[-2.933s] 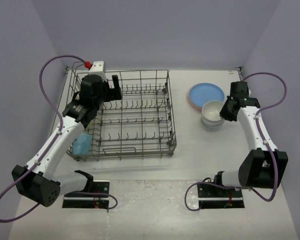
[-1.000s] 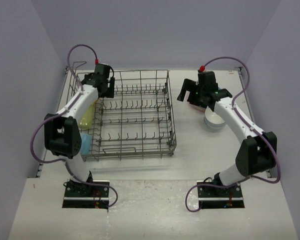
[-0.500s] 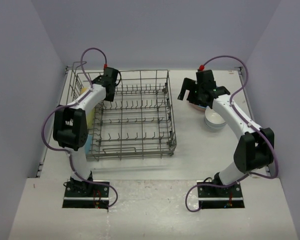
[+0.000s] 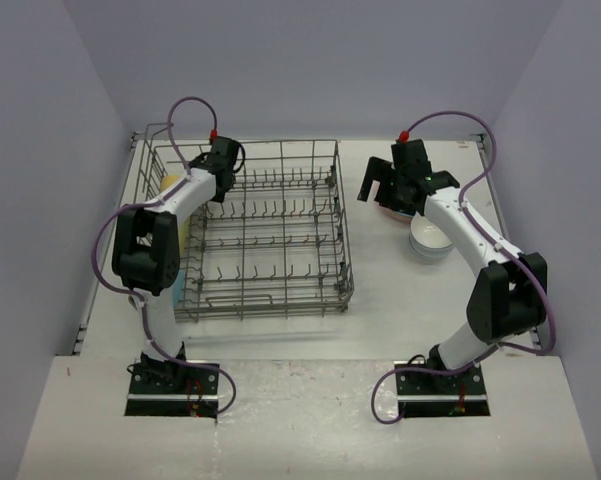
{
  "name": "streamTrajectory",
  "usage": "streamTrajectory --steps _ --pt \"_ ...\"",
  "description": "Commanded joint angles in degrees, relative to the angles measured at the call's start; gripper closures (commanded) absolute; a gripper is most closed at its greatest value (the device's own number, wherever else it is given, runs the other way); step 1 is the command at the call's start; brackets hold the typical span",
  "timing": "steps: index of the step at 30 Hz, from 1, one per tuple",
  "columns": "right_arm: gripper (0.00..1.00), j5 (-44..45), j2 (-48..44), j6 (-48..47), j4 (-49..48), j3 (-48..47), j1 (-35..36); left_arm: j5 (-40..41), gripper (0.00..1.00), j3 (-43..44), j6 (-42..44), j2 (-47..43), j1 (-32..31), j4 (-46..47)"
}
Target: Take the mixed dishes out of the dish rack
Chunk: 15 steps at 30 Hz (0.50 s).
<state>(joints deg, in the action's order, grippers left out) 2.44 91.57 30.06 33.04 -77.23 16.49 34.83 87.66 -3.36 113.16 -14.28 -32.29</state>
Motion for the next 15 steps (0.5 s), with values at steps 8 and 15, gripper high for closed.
streamTrajectory --steps 8,15 --pt "0.01 2.31 -0.25 1.14 0.36 -1.08 0.3 5.86 0.69 1.11 0.8 0.48 0.05 5.92" --pt "0.01 2.57 -1.04 1.14 0.1 -0.64 0.21 7.97 0.9 0.5 0.37 0.74 0.05 6.54"
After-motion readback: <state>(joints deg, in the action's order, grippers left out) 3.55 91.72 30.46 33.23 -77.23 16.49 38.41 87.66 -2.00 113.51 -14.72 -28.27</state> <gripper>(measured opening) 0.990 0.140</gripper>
